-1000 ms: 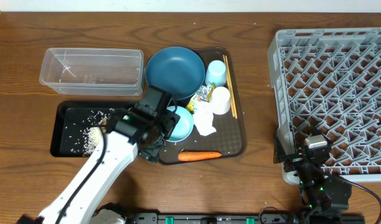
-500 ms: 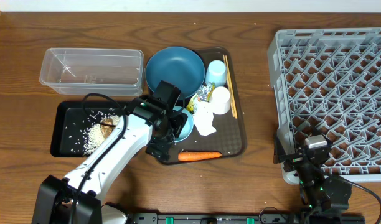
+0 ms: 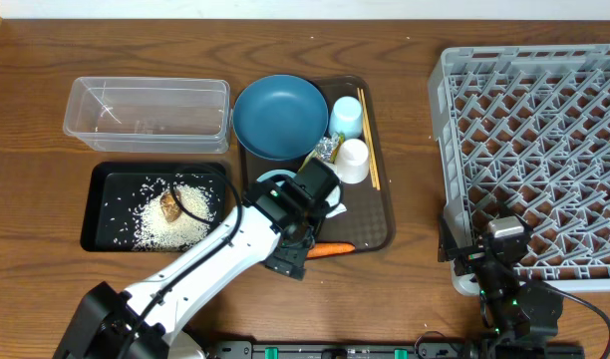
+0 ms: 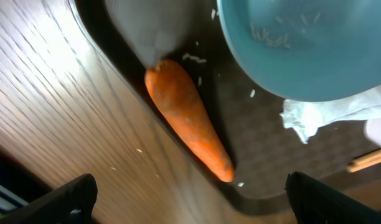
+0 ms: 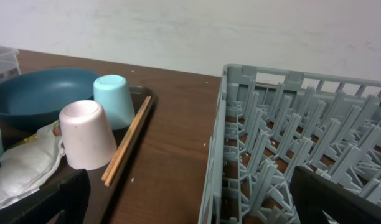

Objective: Sort waste into correct bins and load items into the dishwasher rack
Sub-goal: 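Move the left gripper down over the orange carrot on the brown tray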

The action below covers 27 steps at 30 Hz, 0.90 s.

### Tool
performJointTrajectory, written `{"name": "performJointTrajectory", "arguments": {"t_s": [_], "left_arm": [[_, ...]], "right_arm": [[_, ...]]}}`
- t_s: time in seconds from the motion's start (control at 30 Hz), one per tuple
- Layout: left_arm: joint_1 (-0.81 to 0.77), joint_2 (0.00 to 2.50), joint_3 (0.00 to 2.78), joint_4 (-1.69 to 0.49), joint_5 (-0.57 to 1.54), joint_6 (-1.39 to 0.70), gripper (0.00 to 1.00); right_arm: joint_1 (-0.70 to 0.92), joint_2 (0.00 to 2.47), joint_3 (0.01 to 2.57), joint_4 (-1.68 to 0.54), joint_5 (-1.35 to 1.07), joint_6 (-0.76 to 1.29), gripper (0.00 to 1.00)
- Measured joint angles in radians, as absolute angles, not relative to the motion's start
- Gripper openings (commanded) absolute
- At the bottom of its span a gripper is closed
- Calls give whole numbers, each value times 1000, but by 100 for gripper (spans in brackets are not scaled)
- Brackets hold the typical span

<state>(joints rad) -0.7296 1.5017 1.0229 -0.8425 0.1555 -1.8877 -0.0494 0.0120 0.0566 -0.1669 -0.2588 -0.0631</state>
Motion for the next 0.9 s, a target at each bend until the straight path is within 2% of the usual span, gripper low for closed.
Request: {"name": "performJointTrajectory", "arguments": {"t_s": [0.3, 0.9], "left_arm": [[-757, 1502, 1023, -775, 127, -2023, 98], [-757, 1649, 1023, -705, 159, -2024, 98]], "right_arm": [[-49, 12, 57, -167, -258, -63, 99], [-49, 12, 57, -167, -258, -63, 99]]}}
